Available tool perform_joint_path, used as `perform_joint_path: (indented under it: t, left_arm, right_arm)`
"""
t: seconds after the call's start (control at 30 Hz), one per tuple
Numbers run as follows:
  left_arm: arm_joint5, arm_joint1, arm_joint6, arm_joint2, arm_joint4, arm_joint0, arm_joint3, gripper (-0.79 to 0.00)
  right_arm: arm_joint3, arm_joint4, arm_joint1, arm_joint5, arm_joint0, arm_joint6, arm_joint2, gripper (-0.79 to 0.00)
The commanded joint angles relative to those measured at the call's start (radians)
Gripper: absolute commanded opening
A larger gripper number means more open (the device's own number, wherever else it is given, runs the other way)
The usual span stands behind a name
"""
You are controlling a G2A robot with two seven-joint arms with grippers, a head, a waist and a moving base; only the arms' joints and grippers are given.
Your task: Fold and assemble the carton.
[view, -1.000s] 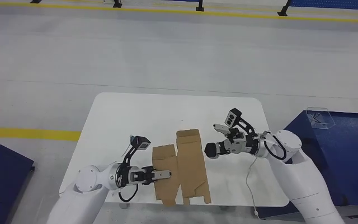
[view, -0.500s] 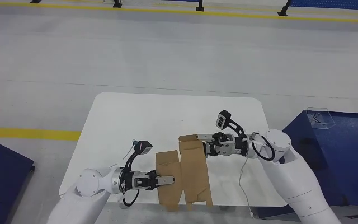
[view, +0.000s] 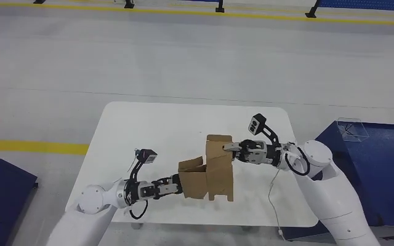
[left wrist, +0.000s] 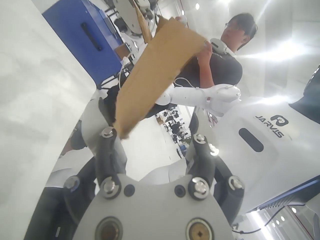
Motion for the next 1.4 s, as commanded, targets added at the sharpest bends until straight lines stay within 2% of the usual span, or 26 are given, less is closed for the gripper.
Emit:
perform_joint_path:
  t: [0.0, 0.17, 0.53, 0.57, 0.63, 0.7, 0.77, 0.8, 0.83, 0.87, 0.93, 1.0, 1.13, 1.37]
  left_arm:
    - [-0.006, 0.001, 0.012, -0.010, 0.006, -0.008, 0.021, 0.000]
    - [-0.034, -0.001, 0.057, -0.018, 0.047, -0.024, 0.042, 0.000]
    - [-0.035, -0.001, 0.070, -0.021, 0.054, -0.024, 0.044, 0.000]
    - [-0.037, 0.001, 0.104, -0.036, 0.097, -0.025, 0.046, 0.000]
    - [-0.111, 0.007, 0.186, -0.073, 0.260, -0.013, 0.004, 0.000]
    - [-0.145, 0.010, 0.282, -0.103, 0.504, 0.013, -0.075, 0.000]
    - [-0.158, 0.010, 0.410, -0.132, 0.791, 0.049, -0.192, 0.000]
    - [-0.143, 0.008, 0.483, -0.144, 0.953, 0.073, -0.258, 0.000]
    - [-0.109, 0.004, 0.563, -0.139, 1.030, 0.113, -0.293, 0.000]
    - [-0.093, 0.004, 0.613, -0.153, 1.206, 0.118, -0.362, 0.000]
    - [-0.053, -0.005, 0.754, -0.113, 1.371, 0.181, -0.425, 0.000]
    - [-0.054, -0.011, 0.836, -0.075, 1.436, 0.205, -0.437, 0.000]
    - [-0.074, -0.019, 0.904, -0.010, 1.492, 0.208, -0.458, 0.000]
    - [-0.117, -0.020, 0.921, 0.043, 1.535, 0.220, -0.537, 0.000]
  right_arm:
    - [-0.015, -0.010, 0.007, -0.003, -0.020, -0.010, 0.039, -0.785]
    - [-0.055, -0.004, 0.020, -0.004, -0.074, -0.031, 0.116, -0.785]
    - [-0.058, -0.004, 0.021, -0.004, -0.077, -0.034, 0.120, -0.785]
    - [-0.062, 0.010, 0.019, 0.000, -0.086, -0.045, 0.116, -0.785]
    - [-0.063, 0.043, 0.016, 0.016, -0.092, -0.071, 0.113, -0.785]
    - [-0.058, 0.048, 0.015, 0.024, -0.092, -0.080, 0.105, -0.785]
    - [-0.049, 0.061, 0.013, 0.032, -0.087, -0.072, 0.095, -0.785]
    - [-0.044, 0.070, 0.012, 0.037, -0.083, -0.064, 0.091, -0.785]
    - [-0.039, 0.075, 0.011, 0.041, -0.077, -0.057, 0.086, -0.785]
    - [-0.035, 0.077, 0.010, 0.043, -0.072, -0.054, 0.082, -0.785]
    - [-0.036, 0.079, 0.009, 0.045, -0.066, -0.052, 0.072, -0.785]
    - [-0.037, 0.071, 0.008, 0.051, -0.060, -0.052, 0.062, -0.785]
    - [-0.034, 0.058, 0.005, 0.055, -0.049, -0.064, 0.045, -0.785]
    - [-0.015, 0.070, 0.000, 0.061, -0.040, -0.085, 0.025, -0.785]
